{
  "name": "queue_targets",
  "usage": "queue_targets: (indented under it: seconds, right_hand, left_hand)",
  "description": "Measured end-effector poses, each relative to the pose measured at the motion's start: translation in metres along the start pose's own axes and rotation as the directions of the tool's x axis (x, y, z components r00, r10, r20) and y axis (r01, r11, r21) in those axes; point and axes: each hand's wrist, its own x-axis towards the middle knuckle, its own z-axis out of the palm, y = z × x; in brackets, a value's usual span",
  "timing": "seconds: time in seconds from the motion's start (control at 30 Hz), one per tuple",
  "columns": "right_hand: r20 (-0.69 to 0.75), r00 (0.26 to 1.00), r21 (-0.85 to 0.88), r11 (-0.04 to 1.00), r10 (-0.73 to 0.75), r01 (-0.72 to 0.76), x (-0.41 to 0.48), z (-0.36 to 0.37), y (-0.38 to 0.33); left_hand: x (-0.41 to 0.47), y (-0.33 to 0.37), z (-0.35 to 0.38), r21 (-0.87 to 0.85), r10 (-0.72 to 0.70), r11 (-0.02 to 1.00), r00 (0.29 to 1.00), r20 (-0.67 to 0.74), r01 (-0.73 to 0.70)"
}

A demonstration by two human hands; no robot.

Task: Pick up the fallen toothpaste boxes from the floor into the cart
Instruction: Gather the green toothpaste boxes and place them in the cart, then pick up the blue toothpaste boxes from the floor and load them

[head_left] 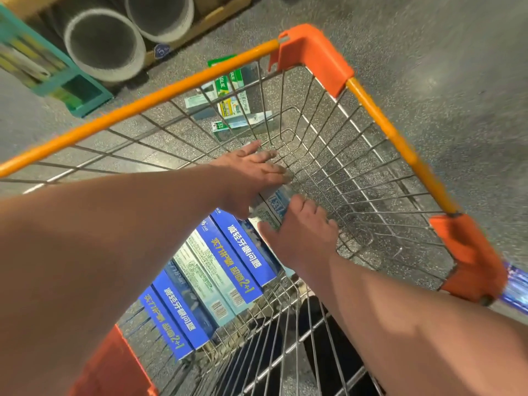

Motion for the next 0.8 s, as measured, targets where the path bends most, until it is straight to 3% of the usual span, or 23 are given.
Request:
queue_targets:
  seconds: [0.07,0.2,0.37,0.57,0.8]
  right_hand:
    - [0.118,0.993,0.005,1.0,-0.018,0.018,-0.002,-0.017,0.004]
    - [0.149,0.989,0.04,0.999,-0.009,0.003,-0.021,-0.069,0.01]
    - [0.209,0.977,0.058,0.998,-0.035,0.023,-0.049,-0.167,0.022]
    - [-0.04,0.998,0.085,0.995,-0.056,0.059,-0.128,-0.261,0.041]
    - [-0.08,0.996,0.152,0.988,-0.028,0.04,-0.241,-0.334,0.11]
  left_hand:
    - [-0.009,0.004,-0.005,-0.028,-0.028,0.999,0.999,0.028,0.029]
    - [-0.045,0.018,-0.043,-0.056,-0.106,0.992,0.989,0.103,0.112]
    - [-0.108,0.045,-0.135,-0.055,-0.157,0.986,0.987,0.025,0.158]
    - [-0.175,0.089,-0.238,0.04,-0.154,0.986,0.98,-0.125,0.16]
    - [-0.225,0.17,-0.321,0.055,-0.116,0.99,0.973,-0.197,0.13]
